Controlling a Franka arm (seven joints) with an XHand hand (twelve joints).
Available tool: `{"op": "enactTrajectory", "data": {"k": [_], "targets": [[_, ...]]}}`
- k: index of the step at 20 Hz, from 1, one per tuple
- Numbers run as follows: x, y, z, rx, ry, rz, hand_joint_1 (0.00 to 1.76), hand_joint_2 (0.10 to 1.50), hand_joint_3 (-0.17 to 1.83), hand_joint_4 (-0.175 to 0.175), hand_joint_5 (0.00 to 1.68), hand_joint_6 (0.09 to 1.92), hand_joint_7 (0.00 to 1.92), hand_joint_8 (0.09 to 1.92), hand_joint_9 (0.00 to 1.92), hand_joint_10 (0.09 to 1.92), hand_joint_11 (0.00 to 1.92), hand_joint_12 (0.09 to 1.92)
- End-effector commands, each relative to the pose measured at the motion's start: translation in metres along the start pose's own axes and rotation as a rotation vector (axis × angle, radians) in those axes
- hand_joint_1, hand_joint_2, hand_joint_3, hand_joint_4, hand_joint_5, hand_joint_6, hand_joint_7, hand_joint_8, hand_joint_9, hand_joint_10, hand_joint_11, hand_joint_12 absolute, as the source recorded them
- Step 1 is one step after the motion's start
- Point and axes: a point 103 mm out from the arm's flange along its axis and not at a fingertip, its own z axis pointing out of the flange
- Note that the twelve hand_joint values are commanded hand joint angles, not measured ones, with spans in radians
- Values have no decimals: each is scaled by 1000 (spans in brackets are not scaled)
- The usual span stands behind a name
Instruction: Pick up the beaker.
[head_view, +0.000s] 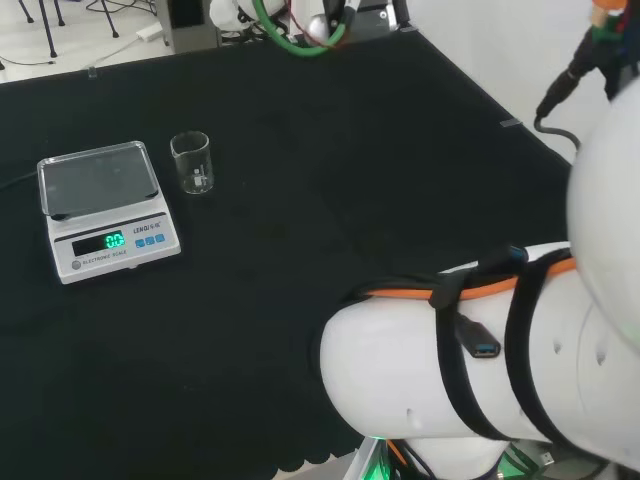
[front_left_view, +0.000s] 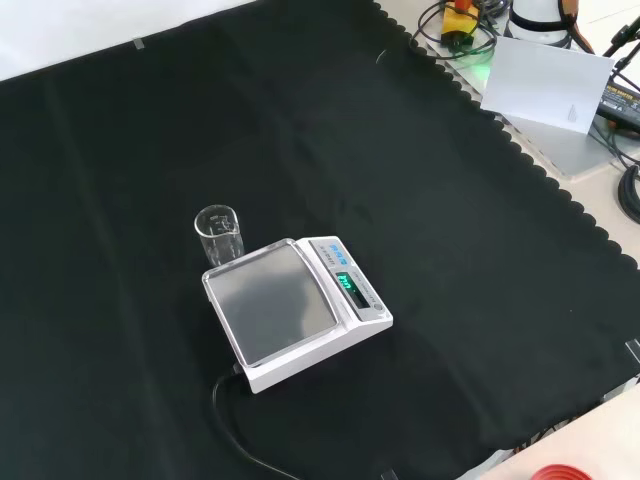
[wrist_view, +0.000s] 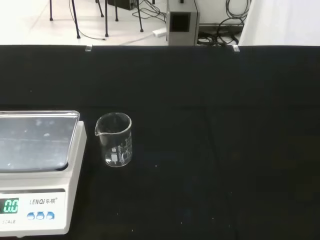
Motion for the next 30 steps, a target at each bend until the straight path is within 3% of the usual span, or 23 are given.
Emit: {"op": "enactTrajectory", "data": {"k": [1,4,9,16,30], "targets": [[34,69,39,52,-17,13,536,722,191,-52,283,129,276,778,390,878,82,1497],[13,100,53,81,1,2,537,724,187,-52,285,125,276,778,391,878,82,1498],[28,149,87,140,-10,4,539,726,182,-52,287,119,277,778,391,877,84,1497],[13,204,130,218,-19,13,540,729,175,-51,288,111,276,777,391,875,85,1496],[-2,282,200,335,-27,-31,536,731,163,-48,281,93,272,775,388,872,86,1495]]}}
